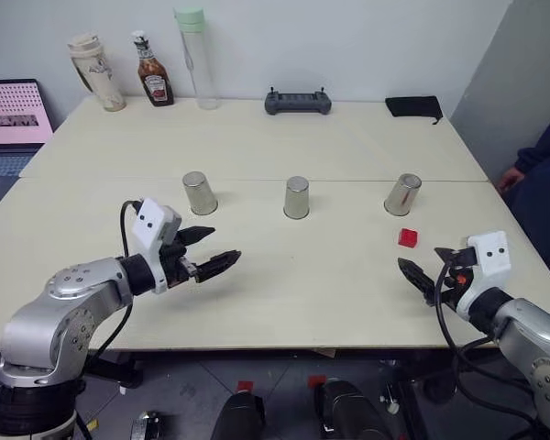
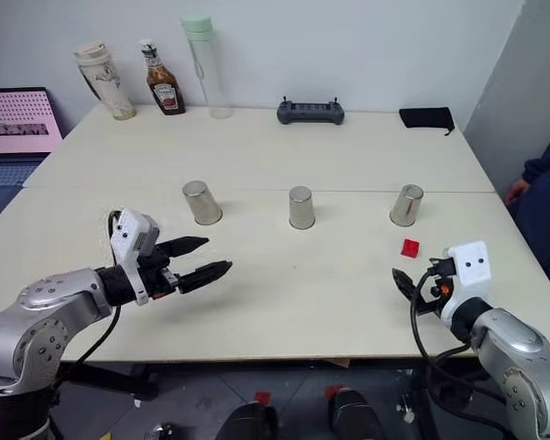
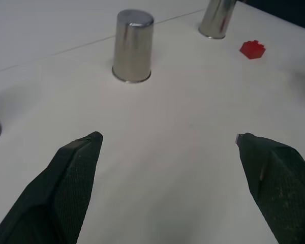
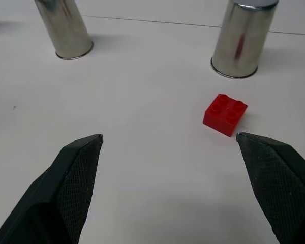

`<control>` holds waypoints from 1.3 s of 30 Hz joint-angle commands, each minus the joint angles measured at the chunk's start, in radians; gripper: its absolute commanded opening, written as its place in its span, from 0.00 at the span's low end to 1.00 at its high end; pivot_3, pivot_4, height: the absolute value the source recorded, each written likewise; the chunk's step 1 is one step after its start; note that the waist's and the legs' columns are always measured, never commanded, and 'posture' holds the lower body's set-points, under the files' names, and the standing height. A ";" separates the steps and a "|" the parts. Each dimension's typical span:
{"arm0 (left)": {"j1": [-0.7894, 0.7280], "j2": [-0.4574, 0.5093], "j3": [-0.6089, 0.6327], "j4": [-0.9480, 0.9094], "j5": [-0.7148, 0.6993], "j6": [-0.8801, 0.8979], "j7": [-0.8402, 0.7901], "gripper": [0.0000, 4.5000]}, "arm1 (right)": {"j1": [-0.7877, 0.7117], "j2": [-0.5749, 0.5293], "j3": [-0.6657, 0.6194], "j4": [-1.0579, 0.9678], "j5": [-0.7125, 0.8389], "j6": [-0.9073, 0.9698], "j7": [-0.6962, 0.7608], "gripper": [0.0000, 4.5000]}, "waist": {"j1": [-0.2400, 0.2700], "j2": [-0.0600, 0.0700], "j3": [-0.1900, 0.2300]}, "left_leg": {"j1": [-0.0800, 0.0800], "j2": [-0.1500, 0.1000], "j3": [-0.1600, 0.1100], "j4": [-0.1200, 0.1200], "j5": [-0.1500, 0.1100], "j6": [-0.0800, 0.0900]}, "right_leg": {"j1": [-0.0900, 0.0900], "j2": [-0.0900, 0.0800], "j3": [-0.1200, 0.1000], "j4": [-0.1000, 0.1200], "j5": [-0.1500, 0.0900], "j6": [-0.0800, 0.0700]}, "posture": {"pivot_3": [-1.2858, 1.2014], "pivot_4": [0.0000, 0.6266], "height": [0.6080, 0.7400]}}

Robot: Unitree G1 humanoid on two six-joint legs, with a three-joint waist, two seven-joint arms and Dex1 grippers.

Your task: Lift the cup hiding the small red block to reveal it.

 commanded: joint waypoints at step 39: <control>-0.096 0.025 -0.138 0.039 0.095 -0.168 -0.057 1.00 | -0.027 0.005 -0.016 -0.040 0.040 -0.014 -0.086 0.99 | 0.000 0.000 0.000 | 0.000 0.000 0.000 0.001 0.000 0.000 | 0.000 0.000 0.000 0.001 0.000 0.000 | 0.52 0.24 1.00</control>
